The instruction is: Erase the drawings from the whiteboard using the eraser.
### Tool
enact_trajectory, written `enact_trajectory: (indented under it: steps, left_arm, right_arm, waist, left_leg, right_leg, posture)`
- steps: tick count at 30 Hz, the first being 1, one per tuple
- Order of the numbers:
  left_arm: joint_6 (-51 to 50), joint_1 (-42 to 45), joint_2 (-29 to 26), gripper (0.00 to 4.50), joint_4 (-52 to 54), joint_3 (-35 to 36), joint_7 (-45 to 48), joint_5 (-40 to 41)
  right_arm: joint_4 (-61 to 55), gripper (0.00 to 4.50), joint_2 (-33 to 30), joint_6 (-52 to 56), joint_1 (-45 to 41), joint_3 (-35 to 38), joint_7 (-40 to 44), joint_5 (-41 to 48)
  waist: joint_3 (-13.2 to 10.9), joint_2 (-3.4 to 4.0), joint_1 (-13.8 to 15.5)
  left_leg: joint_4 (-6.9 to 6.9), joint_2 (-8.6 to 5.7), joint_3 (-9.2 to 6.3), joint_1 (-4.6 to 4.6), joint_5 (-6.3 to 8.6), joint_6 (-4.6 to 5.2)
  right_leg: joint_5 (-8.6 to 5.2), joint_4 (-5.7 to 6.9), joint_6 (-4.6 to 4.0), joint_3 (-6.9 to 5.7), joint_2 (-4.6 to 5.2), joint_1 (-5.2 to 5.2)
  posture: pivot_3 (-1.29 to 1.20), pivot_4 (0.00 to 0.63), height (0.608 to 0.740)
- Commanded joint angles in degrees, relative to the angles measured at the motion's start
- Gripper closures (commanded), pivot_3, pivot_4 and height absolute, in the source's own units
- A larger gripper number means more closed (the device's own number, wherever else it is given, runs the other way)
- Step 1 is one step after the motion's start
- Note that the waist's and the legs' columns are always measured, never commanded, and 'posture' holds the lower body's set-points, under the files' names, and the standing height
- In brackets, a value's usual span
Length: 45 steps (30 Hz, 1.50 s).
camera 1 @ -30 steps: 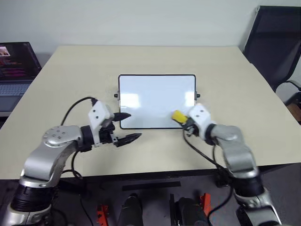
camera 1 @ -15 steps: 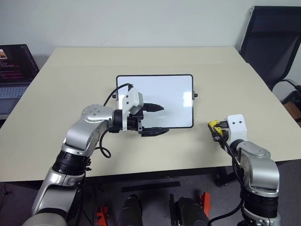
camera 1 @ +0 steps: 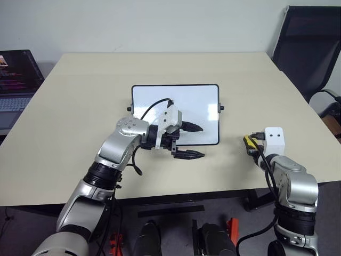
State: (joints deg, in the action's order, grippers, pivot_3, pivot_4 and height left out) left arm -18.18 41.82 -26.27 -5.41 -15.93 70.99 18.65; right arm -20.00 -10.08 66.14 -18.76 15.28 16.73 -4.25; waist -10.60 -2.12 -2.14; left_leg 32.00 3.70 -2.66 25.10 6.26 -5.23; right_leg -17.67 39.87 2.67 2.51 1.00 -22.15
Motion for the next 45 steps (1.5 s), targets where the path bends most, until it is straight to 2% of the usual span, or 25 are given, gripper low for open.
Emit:
enact_trajectory:
  steps: [1,5,11,13,15,18,22,25,28,32,33,36,39,43,45]
  left_arm:
    - [1.8,1.7,0.6,0.00,-0.2,-0.1,0.4,-1.2]
    - [2.9,1.8,1.1,0.00,-0.8,-0.8,0.4,-2.7]
    - [4.7,1.1,1.7,0.00,-1.0,-1.0,-0.2,-4.5]
    - [4.6,0.7,2.0,0.00,-0.5,-0.5,-0.8,-4.3]
    - [4.2,-0.1,2.2,0.00,0.1,1.0,-2.6,-3.9]
    - [2.8,-2.8,1.7,0.00,2.1,6.2,-9.0,-2.9]
    - [-0.2,-10.9,2.4,0.00,10.1,16.4,-23.1,-1.9]
    - [-1.8,-19.7,5.2,0.00,20.2,23.1,-33.9,-1.8]
    - [-0.9,-35.7,11.3,0.00,32.3,29.9,-47.6,-7.0]
    - [2.3,-49.7,17.4,0.00,36.4,31.3,-58.5,-14.2]
    - [3.8,-51.9,18.1,0.00,36.0,30.8,-59.8,-15.6]
    - [5.1,-53.5,20.3,0.00,35.3,28.3,-63.3,-18.2]
    - [5.0,-51.4,20.2,0.00,34.3,27.4,-65.0,-19.3]
    - [6.5,-49.6,17.8,0.00,31.6,28.2,-64.6,-19.4]
    - [6.7,-49.5,17.6,0.00,31.4,27.9,-65.2,-19.5]
  right_arm:
    - [-0.1,3.37,-0.6,0.6,-1.2,1.4,-0.9,2.5]
    - [1.6,3.37,-1.3,-0.3,-2.1,2.2,-2.1,3.7]
    - [3.2,1.32,-1.9,-2.1,-2.8,3.0,-3.4,5.7]
    - [3.0,0.50,-1.7,-2.9,-3.2,3.4,-4.1,6.5]
    - [1.6,0.04,-1.4,-4.7,-3.3,3.7,-4.3,7.7]
    - [-3.5,0.04,-1.4,-9.3,-1.9,2.9,-3.3,9.8]
    - [-8.8,0.04,-2.7,-18.0,5.1,-0.1,-1.1,10.4]
    - [-8.9,0.04,-1.6,-29.5,11.0,-1.3,-0.4,10.7]
    - [-3.5,0.04,0.1,-49.3,19.4,-1.6,0.0,9.3]
    - [2.7,0.04,2.9,-57.0,21.4,4.3,0.4,17.0]
    - [4.2,0.04,2.5,-56.9,21.4,5.0,0.7,17.9]
    - [8.3,0.04,-1.8,-59.2,20.7,4.9,5.0,18.7]
    - [9.7,0.04,-5.1,-59.1,19.1,5.2,6.3,19.7]
    - [6.5,0.04,-6.2,-58.1,21.5,3.1,6.9,20.3]
    - [5.6,0.04,-6.4,-57.3,22.3,3.3,6.4,20.7]
  waist:
    - [0.0,0.00,0.0]
    - [0.0,0.00,0.0]
    - [0.0,0.01,0.0]
    - [0.0,0.01,-0.1]
    - [0.0,0.03,-0.1]
    - [-0.1,0.08,-0.3]
    - [-0.1,0.11,-0.5]
    - [-0.1,0.12,-0.6]
    - [0.0,0.15,-0.7]
    - [0.0,0.16,-0.7]
    - [0.0,0.16,-0.5]
    - [-0.1,0.21,0.4]
    - [-0.1,0.27,0.4]
    - [0.1,0.50,0.3]
    - [0.1,0.49,0.3]
  left_leg:
    - [0.00,0.00,0.00,0.00,0.00,0.00]
    - [0.00,0.00,0.00,0.00,0.00,0.00]
    - [0.00,0.00,0.00,0.00,0.00,0.00]
    - [-0.01,0.00,0.00,0.00,0.00,0.00]
    - [-0.01,0.00,0.00,0.00,0.00,0.00]
    - [-0.01,0.00,0.00,0.00,0.00,0.00]
    - [-0.08,0.02,-0.02,0.01,0.01,0.01]
    - [-0.13,0.02,-0.02,0.02,0.03,0.01]
    - [-0.11,0.01,0.04,0.05,0.06,-0.02]
    - [-0.04,0.02,0.05,-0.29,0.26,-0.04]
    - [0.01,0.03,0.04,-0.28,0.26,-0.04]
    - [0.32,-0.01,-0.06,-0.28,0.47,-0.36]
    - [0.84,-0.03,-0.10,-0.18,0.60,-0.18]
    - [0.82,0.01,-0.17,-0.11,0.70,-0.01]
    - [0.82,-0.04,0.04,-0.12,0.73,0.06]
  right_leg:
    - [0.00,0.00,0.00,0.00,0.00,0.00]
    - [0.00,0.00,0.00,0.00,0.00,0.00]
    - [0.00,0.00,0.00,0.00,0.00,0.00]
    - [0.00,-0.01,0.00,0.00,0.00,0.00]
    - [0.00,0.00,-0.01,0.00,0.00,0.00]
    - [0.00,0.00,0.00,0.01,0.00,0.00]
    - [-0.04,-0.03,-0.02,0.00,-0.01,-0.01]
    - [-0.08,-0.22,0.00,0.00,0.02,0.07]
    - [-0.01,-0.51,0.13,0.04,0.06,0.15]
    - [0.01,-0.89,0.15,0.01,0.11,0.72]
    - [-0.09,-0.89,-0.17,0.01,0.11,0.67]
    - [0.00,-0.94,-0.19,-0.01,0.16,0.50]
    - [0.01,-1.04,-0.20,0.01,0.28,0.53]
    - [0.04,-1.91,-0.25,-0.07,0.31,0.76]
    - [0.07,-1.92,-0.23,0.11,0.36,0.79]
  posture:
    - [0.00,0.150,0.740]
    - [0.00,0.150,0.740]
    - [0.00,0.150,0.740]
    - [0.00,0.150,0.740]
    - [0.00,0.150,0.740]
    - [0.00,0.150,0.740]
    - [0.00,0.150,0.740]
    - [0.00,0.150,0.740]
    - [0.00,0.150,0.740]
    - [0.00,0.150,0.740]
    - [0.00,0.150,0.740]
    - [0.00,0.150,0.740]
    - [0.00,0.150,0.740]
    - [0.00,0.150,0.740]
    - [0.00,0.150,0.740]
